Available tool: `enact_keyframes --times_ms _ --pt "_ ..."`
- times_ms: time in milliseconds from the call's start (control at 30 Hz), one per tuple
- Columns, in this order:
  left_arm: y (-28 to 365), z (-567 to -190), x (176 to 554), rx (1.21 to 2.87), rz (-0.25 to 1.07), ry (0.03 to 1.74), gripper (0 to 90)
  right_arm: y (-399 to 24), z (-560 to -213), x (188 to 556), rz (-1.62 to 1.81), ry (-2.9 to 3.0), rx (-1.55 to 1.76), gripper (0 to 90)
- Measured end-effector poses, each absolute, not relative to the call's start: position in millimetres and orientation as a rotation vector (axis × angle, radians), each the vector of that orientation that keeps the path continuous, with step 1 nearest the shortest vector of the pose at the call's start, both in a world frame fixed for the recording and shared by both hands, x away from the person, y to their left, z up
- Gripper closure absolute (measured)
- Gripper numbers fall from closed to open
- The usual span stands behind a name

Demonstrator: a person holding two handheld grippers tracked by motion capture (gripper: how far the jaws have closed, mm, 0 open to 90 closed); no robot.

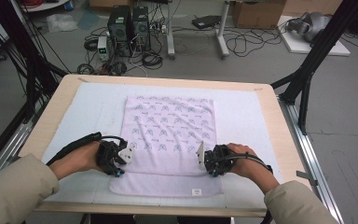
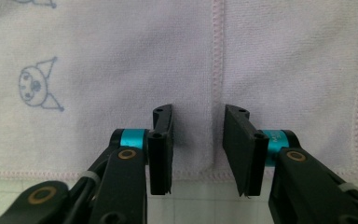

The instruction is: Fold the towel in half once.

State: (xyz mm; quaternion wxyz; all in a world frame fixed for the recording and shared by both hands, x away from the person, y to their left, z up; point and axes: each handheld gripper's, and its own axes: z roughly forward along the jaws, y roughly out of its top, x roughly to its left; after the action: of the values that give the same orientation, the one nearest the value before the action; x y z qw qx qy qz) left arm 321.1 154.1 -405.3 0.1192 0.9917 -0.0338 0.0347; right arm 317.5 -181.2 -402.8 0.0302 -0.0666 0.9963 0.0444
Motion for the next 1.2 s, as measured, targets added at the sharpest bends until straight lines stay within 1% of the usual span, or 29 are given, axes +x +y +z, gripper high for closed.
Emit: enact_keyframes --times_ms 133,200,267,333,433,533,800,900,1000,1200 --pt "154.8 -404.8 321.4 2.905 0.096 -0.084 72.8 -183.0 -401.8 319.9 0.156 3.080 -0.191 85.0" --pt "154.6 -403.9 321.8 2.908 0.116 -0.098 78.2 -183.7 -401.1 321.3 0.166 3.081 -0.179 85.5" --pt "154.7 -402.9 321.9 2.904 0.111 -0.089 81.7 -184.9 -399.3 322.9 0.188 3.081 -0.178 85.6" --pt "155.7 -400.3 322.3 2.899 0.116 -0.096 83.4 -186.7 -397.5 323.7 0.214 3.088 -0.173 85.6" --pt "159.5 -393.4 322.3 2.880 0.101 -0.089 83.9 -188.7 -393.5 323.0 0.227 3.099 -0.184 85.6" --pt "163.5 -383.5 320.4 2.857 0.102 -0.118 83.9 -191.0 -388.6 321.0 0.248 3.100 -0.201 85.5" --pt "172.6 -362.4 301.6 2.813 0.069 -0.192 83.6 -195.5 -368.2 308.8 0.342 3.107 -0.260 85.4" --pt "176.7 -358.7 293.6 2.800 0.057 -0.208 83.2 -196.9 -361.3 300.5 0.355 3.116 -0.289 85.2" --pt "179.9 -356.7 285.6 2.797 0.011 -0.237 83.9 -200.0 -356.6 293.7 0.333 3.124 -0.315 85.0" --pt "179.8 -359.4 274.9 2.782 0.016 -0.260 84.8 -199.4 -352.7 283.9 0.374 3.148 -0.352 85.0"
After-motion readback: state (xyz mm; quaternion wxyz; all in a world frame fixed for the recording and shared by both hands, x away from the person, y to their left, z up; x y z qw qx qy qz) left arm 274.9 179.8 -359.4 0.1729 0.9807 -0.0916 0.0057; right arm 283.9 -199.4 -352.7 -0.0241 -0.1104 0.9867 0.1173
